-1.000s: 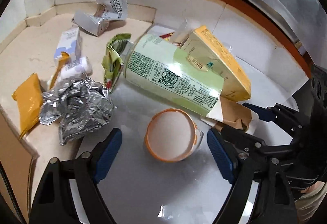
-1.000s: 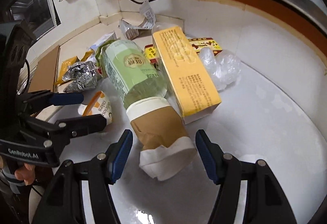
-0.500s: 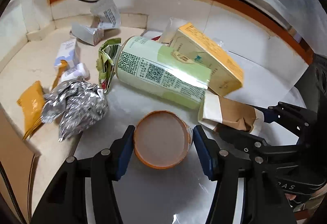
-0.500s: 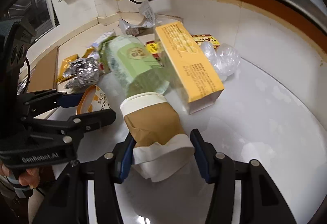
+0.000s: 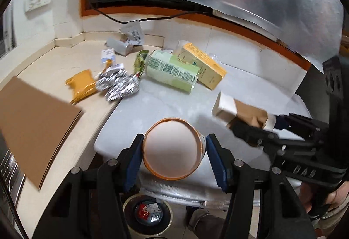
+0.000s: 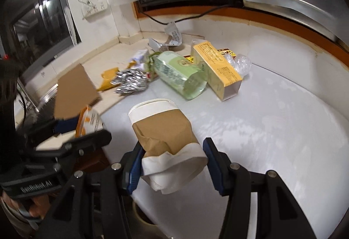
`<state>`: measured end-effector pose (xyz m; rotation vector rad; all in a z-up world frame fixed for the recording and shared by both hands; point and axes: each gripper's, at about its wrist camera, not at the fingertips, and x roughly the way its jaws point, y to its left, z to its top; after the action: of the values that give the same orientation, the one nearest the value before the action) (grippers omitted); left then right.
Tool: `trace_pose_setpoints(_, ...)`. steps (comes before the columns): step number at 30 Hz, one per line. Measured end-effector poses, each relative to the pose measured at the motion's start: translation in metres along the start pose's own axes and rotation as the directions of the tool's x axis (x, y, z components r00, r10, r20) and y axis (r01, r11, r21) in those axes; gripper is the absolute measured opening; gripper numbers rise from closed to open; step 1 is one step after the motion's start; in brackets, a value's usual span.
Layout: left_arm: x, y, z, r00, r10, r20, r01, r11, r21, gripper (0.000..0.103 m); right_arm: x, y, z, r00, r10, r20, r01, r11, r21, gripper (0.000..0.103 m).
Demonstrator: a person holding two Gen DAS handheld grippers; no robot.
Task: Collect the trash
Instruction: 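Carry both cups down over the trash bin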
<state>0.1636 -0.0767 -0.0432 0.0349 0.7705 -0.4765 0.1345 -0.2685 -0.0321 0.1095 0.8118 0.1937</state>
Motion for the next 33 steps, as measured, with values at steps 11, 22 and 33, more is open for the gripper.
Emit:
trace_pose_setpoints(11, -0.058, 0.010, -0.085, 0.992, 0.119, 0.029, -0.119, 0.993, -0.001, 0.056, -0.033, 0.064, -0.041, 0.995, 0.103, 0.005, -0.102, 0.994, -0.041, 0.053)
trace_pose_setpoints(22, -0.057, 0.047, -0.154, 0.985, 0.172, -0.034, -0.174, 0.982, -0.070, 0.056, 0.008, 0.112, -0.093, 0.986, 0.100, -0.136, -0.122, 0.979, -0.161, 0.053)
trace_pose_setpoints(33, -0.007, 0.076, -0.208, 0.978, 0.160, -0.130, -0.177, 0.975, -0.131, 0.056, 0.076, 0.117, -0.142, 0.961, 0.056, -0.272, -0.105, 0.980, -0.167, 0.053)
